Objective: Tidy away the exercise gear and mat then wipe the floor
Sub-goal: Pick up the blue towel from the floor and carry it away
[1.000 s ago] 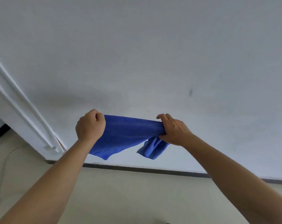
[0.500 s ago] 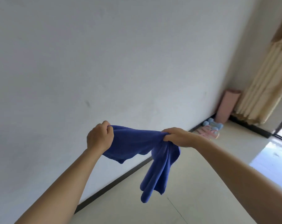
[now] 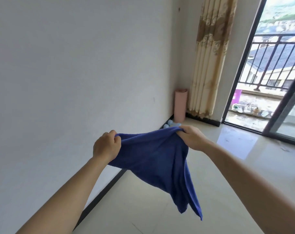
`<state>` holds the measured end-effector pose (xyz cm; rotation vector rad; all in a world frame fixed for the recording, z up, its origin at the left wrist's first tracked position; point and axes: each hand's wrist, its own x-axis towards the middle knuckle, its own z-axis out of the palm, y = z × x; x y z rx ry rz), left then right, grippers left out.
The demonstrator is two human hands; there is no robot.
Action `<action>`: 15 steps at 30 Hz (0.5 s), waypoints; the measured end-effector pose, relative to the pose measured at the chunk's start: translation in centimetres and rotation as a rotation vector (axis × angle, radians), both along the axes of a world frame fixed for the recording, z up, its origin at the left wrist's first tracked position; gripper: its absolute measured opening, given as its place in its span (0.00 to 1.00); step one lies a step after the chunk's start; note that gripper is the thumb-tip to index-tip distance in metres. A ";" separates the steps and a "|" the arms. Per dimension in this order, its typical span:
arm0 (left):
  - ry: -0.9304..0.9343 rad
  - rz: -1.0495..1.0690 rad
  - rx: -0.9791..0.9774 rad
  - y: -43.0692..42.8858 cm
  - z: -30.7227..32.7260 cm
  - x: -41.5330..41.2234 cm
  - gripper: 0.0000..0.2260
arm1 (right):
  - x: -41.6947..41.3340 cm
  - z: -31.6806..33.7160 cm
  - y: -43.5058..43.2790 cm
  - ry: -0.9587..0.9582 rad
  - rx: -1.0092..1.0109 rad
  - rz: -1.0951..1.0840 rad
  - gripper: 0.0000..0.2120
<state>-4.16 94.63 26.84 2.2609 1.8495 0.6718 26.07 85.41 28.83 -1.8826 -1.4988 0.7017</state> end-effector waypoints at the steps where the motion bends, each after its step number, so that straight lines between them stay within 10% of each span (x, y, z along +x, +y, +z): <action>1: 0.030 -0.043 -0.035 0.8 -0.2 1.8 0.10 | 1.6 0.3 0.7 0.009 0.029 -0.029 0.14; 10: 0.028 -0.271 -0.236 13.4 -3.0 16.3 0.13 | 12.2 -0.6 12.4 0.192 0.115 -0.185 0.17; 15: -0.345 -0.550 -0.366 22.6 -1.9 28.0 0.14 | 19.1 1.4 22.2 0.164 0.071 -0.193 0.13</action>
